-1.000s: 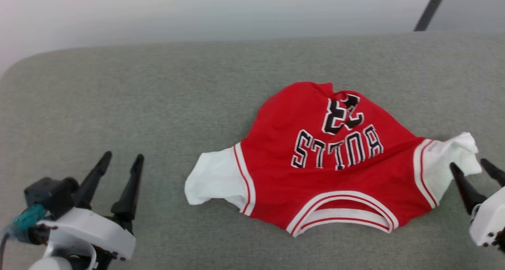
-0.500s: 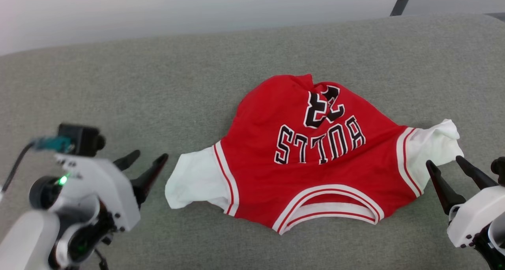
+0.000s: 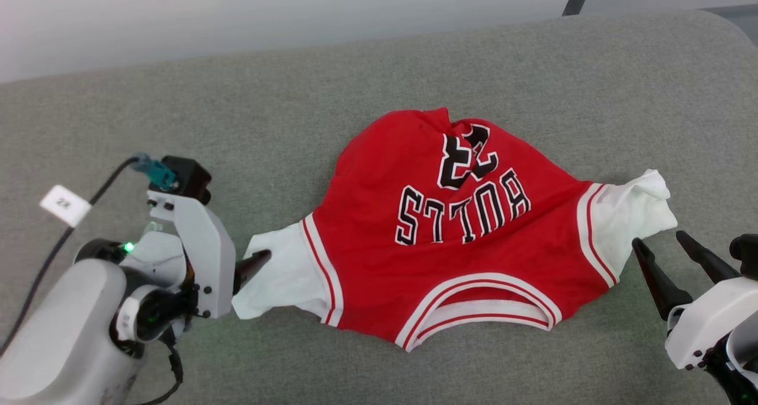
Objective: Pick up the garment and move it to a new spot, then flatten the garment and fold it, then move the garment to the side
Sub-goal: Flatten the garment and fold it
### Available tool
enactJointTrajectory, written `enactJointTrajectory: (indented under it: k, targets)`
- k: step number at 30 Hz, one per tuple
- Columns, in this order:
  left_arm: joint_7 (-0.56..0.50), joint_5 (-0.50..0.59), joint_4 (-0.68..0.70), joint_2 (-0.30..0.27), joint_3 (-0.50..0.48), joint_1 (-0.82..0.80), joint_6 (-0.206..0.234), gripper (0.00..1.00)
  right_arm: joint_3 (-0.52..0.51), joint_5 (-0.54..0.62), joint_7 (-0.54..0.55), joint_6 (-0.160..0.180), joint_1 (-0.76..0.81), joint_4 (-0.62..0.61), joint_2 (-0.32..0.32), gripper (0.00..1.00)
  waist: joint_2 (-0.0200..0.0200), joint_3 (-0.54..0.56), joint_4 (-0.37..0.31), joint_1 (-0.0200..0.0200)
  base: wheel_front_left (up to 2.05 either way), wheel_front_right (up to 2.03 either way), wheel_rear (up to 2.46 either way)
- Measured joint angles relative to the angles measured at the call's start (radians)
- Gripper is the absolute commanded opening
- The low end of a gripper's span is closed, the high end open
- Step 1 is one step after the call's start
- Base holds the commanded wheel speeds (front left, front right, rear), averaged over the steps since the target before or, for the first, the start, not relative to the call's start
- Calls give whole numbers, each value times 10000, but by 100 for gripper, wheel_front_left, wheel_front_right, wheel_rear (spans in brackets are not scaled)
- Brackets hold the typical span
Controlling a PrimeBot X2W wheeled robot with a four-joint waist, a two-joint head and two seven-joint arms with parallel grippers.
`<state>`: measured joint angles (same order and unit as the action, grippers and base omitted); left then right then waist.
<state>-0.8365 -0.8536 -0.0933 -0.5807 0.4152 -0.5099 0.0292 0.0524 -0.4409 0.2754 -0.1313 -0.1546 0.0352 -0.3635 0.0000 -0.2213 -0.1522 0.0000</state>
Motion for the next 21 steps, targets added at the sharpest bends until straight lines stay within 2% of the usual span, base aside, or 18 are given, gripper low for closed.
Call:
enactJointTrajectory:
  k: [13, 19, 21]
  targets:
    - [-272, 474, -2290, 242, 729, -856, -558, 100, 15, 0, 31, -2, -19, -98, 56, 100, 0, -383, -226, 0, 0, 0, 0]
    - [-454, 54, -2995, 598, 587, -1141, -539, 100, -6, 2, 65, 0, -132, -94, 40, 100, 0, -498, -257, 0, 0, 0, 0]
    - [-627, -132, -3106, 731, 527, -1218, -412, 100, -23, 10, 109, 0, -133, -86, 25, 100, 0, -498, -243, 0, 0, 0, 0]
